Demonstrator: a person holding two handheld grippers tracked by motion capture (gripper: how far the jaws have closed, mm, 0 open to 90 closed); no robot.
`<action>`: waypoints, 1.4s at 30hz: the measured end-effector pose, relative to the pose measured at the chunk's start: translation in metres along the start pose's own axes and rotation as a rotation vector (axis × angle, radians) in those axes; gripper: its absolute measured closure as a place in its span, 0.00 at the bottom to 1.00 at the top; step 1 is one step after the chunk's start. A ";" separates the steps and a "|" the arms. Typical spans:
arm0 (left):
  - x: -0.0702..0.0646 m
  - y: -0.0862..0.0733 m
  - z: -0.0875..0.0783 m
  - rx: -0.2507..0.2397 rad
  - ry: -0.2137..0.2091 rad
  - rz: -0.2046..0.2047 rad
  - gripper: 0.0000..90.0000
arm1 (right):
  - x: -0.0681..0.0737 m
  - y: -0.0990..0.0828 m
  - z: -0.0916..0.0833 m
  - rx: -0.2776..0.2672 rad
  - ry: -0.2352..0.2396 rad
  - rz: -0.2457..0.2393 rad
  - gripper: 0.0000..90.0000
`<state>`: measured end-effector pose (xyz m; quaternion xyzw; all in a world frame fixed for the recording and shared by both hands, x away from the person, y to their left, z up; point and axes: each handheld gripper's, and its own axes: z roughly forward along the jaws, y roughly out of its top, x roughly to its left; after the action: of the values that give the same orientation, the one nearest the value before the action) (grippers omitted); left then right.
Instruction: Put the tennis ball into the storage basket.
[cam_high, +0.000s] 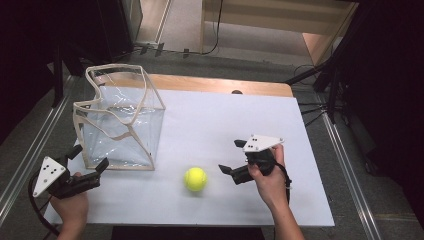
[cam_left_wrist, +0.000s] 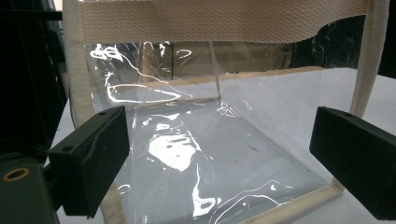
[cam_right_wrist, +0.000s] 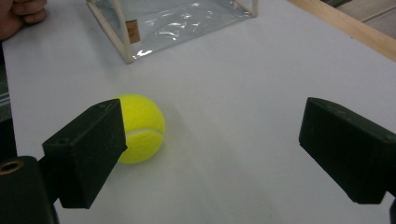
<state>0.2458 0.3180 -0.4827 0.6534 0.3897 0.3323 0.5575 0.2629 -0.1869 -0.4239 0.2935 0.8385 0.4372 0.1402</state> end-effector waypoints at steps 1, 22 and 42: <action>0.000 0.000 0.000 -0.001 0.000 -0.002 0.06 | 0.003 0.003 0.005 0.010 0.013 -0.010 0.06; 0.000 0.000 0.000 -0.007 -0.002 -0.007 0.06 | 0.030 0.017 0.055 0.186 0.114 -0.089 0.01; 0.000 0.000 0.000 -0.009 -0.004 -0.005 0.06 | 0.053 0.012 0.097 0.370 0.191 -0.135 0.01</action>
<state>0.2460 0.3185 -0.4827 0.6505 0.3888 0.3312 0.5621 0.2737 -0.0858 -0.4694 0.2145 0.9317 0.2914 0.0330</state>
